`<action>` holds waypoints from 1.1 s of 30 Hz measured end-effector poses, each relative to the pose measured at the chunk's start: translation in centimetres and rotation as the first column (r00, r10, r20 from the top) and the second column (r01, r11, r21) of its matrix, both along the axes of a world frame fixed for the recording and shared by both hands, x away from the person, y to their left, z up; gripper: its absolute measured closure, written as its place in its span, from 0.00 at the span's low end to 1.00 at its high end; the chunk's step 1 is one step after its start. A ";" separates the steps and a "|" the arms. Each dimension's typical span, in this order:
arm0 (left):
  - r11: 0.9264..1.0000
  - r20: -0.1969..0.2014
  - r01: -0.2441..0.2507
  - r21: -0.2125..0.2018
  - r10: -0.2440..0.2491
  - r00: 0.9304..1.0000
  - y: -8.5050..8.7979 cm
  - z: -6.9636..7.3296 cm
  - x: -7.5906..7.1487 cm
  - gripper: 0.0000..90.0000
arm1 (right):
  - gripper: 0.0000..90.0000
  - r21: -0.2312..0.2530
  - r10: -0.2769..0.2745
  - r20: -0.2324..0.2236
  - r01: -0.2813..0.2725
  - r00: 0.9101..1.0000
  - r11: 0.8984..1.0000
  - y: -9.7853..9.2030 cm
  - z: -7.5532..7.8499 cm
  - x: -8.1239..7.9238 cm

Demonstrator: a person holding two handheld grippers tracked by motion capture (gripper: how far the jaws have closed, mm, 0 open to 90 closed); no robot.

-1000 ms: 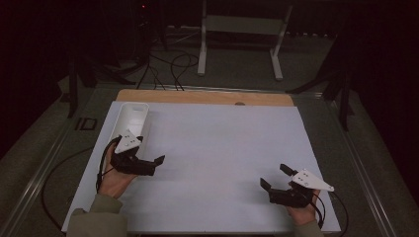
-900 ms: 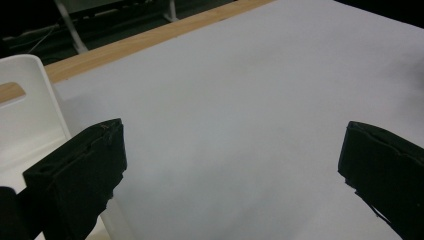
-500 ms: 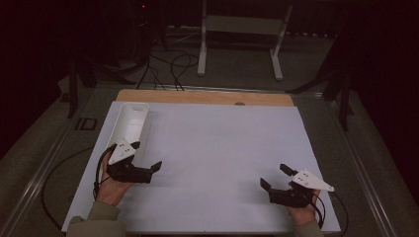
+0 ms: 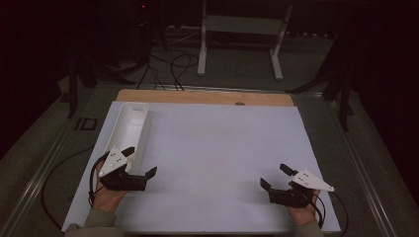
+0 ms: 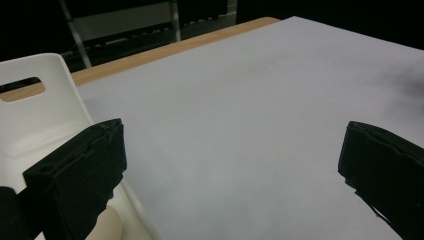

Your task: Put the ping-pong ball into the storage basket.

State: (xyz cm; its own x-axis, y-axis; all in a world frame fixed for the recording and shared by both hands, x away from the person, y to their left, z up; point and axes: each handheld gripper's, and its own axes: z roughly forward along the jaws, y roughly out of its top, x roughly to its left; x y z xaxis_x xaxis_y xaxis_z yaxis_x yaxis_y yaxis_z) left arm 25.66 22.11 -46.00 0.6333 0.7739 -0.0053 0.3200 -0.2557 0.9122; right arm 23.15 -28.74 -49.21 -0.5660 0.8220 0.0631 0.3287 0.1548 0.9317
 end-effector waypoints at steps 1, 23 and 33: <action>1.000 0.004 -0.001 -0.002 0.001 1.000 0.1 -0.1 -0.2 0.00 | 0.08 0.000 -0.002 -0.001 0.002 1.000 1.000 0.0 0.0 0.0; 0.999 0.048 -0.034 -0.030 0.035 0.998 1.4 -1.4 -2.4 0.00 | 0.08 0.005 0.000 0.007 0.000 1.000 1.000 0.0 0.0 0.0; 0.998 0.041 -0.044 -0.036 0.045 0.998 2.2 -2.2 -3.0 0.00 | 0.08 0.000 0.022 0.023 -0.022 0.999 1.000 0.3 -0.1 0.2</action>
State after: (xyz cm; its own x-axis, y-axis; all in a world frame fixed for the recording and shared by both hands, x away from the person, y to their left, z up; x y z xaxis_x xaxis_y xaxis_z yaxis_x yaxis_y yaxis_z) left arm 22.66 24.29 -48.24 0.5986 0.8010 -0.0066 0.2914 -0.2100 0.9333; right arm 23.33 -28.44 -49.30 -0.5849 0.8096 0.0497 0.3035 0.1616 0.9390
